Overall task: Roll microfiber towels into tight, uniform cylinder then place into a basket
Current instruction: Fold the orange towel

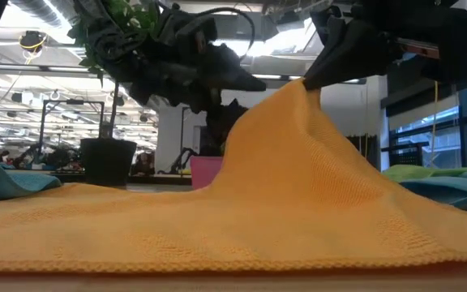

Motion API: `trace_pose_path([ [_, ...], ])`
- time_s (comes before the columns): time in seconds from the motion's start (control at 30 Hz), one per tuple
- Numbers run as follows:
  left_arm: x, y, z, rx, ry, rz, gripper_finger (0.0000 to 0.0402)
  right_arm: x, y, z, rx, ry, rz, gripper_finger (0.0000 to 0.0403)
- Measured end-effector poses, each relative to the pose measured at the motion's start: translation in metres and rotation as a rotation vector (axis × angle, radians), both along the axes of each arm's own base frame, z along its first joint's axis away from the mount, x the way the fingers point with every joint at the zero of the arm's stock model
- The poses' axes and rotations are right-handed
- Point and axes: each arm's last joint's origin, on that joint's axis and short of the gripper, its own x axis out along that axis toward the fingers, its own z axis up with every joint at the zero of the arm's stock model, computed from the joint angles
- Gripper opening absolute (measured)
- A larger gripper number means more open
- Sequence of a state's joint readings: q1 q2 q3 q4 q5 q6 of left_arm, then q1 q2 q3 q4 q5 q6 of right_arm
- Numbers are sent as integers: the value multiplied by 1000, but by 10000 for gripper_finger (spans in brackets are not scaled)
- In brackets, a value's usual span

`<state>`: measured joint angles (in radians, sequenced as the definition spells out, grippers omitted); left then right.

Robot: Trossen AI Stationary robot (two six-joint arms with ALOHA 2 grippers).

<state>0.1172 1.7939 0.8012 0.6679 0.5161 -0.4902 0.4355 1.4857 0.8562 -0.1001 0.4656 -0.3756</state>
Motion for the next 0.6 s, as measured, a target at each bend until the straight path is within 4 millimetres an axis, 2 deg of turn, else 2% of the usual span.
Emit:
trace_pose_path([
  [0.13, 4, -11, 5, 54, -41, -45, 201, 0, 0, 0, 3, 0, -2, 0],
  [0.3, 8, -25, 10, 122, -87, -94, 131, 0, 0, 0, 5, -1, -3, 6],
  [0.5, 7, -25, 6, 149, -56, -82, 21, 0, 0, 0, 4, -4, -7, 9],
  [0.6, 7, -23, 2, 169, -12, -35, 8, 0, 0, 0, 1, -7, -13, 9],
])
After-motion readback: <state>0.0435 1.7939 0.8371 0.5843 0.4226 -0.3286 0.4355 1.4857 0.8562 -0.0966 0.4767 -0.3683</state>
